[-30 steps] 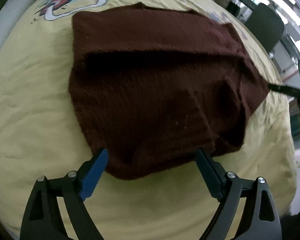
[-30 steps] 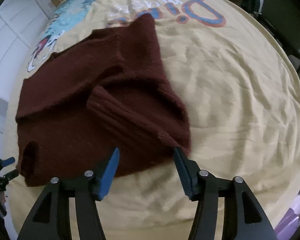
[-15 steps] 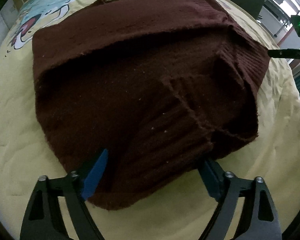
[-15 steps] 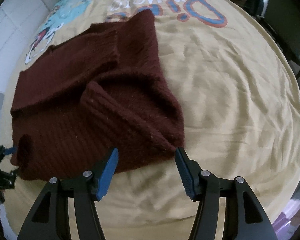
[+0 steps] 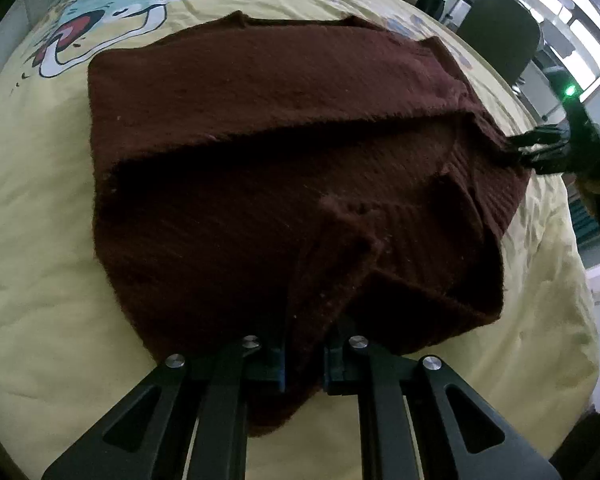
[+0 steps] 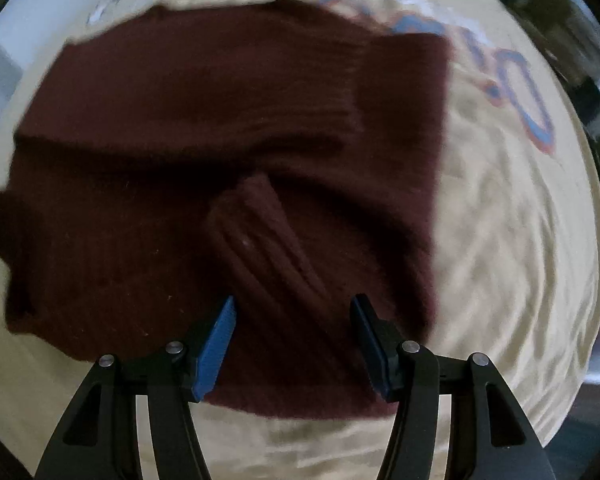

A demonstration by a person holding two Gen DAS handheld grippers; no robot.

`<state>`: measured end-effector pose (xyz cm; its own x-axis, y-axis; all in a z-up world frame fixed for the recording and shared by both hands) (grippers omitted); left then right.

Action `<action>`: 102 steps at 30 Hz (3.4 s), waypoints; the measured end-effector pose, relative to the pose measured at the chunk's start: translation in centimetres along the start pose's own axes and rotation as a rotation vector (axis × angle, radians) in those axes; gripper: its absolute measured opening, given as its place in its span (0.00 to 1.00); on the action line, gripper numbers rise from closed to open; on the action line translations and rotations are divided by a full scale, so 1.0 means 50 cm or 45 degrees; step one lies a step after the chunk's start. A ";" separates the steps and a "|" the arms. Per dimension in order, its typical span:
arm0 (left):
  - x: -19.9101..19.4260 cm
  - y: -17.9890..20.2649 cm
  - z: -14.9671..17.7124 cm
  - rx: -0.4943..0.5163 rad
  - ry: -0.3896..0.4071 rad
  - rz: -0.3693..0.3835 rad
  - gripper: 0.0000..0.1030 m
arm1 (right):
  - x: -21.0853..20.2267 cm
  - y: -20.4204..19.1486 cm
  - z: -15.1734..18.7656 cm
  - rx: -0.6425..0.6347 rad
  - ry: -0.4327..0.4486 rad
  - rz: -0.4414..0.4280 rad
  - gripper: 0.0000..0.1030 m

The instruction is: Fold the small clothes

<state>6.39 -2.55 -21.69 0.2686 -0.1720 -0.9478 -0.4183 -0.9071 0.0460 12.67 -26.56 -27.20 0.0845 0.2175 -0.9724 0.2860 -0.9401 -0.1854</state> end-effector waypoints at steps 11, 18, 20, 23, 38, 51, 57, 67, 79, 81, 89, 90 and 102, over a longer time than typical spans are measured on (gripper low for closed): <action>-0.063 -0.032 -0.033 -0.054 0.127 0.008 0.08 | -0.008 -0.015 -0.004 -0.013 0.074 -0.058 0.15; -0.135 -0.082 -0.095 -0.134 0.249 -0.004 0.08 | -0.162 0.040 -0.052 0.128 0.377 -0.095 0.15; -0.153 -0.104 -0.122 -0.161 0.284 -0.009 0.08 | -0.203 0.061 -0.074 0.155 0.442 -0.092 0.15; -0.176 -0.136 -0.172 -0.186 0.334 -0.018 0.08 | -0.245 0.073 -0.134 0.169 0.510 -0.089 0.15; 0.032 -0.268 -0.329 -0.313 0.140 -0.074 0.08 | -0.073 0.145 -0.315 0.236 0.275 0.012 0.16; -0.037 -0.295 -0.335 -0.278 0.264 -0.278 0.83 | -0.101 0.120 -0.311 0.208 0.356 0.037 0.67; -0.039 -0.218 -0.323 -0.192 0.211 -0.298 0.87 | -0.097 0.048 -0.282 0.133 0.309 0.013 0.72; 0.095 -0.155 -0.284 -0.164 0.058 -0.361 0.71 | -0.009 0.036 -0.259 0.151 0.248 0.028 0.67; 0.053 -0.159 -0.299 -0.174 0.150 -0.273 0.03 | -0.061 0.030 -0.278 0.109 0.375 0.056 0.05; 0.027 -0.164 -0.313 -0.190 0.195 -0.263 0.03 | -0.084 0.035 -0.288 0.125 0.420 0.045 0.05; -0.010 -0.193 -0.364 -0.257 0.286 -0.277 0.03 | -0.117 0.059 -0.340 0.189 0.487 0.038 0.00; 0.005 -0.197 -0.362 -0.267 0.259 -0.278 0.03 | -0.109 0.059 -0.342 0.196 0.469 0.025 0.00; 0.079 -0.203 -0.329 -0.228 0.159 -0.312 0.03 | -0.046 0.066 -0.312 0.216 0.353 -0.033 0.62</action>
<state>25.98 -0.32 -20.70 0.4513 0.0240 -0.8920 -0.1720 -0.9785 -0.1133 28.31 -26.06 -23.37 0.3430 0.2831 -0.8956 0.1301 -0.9586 -0.2532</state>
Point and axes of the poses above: each gripper's, at about its wrist camera, not at the fingertips, and x roughly the way its jaws point, y to its right, z to its underside, the point moved 8 cm from there along x, roughly the way its jaws point, and after that the axes turned 10 degrees about -z, right-handed, at the moved point
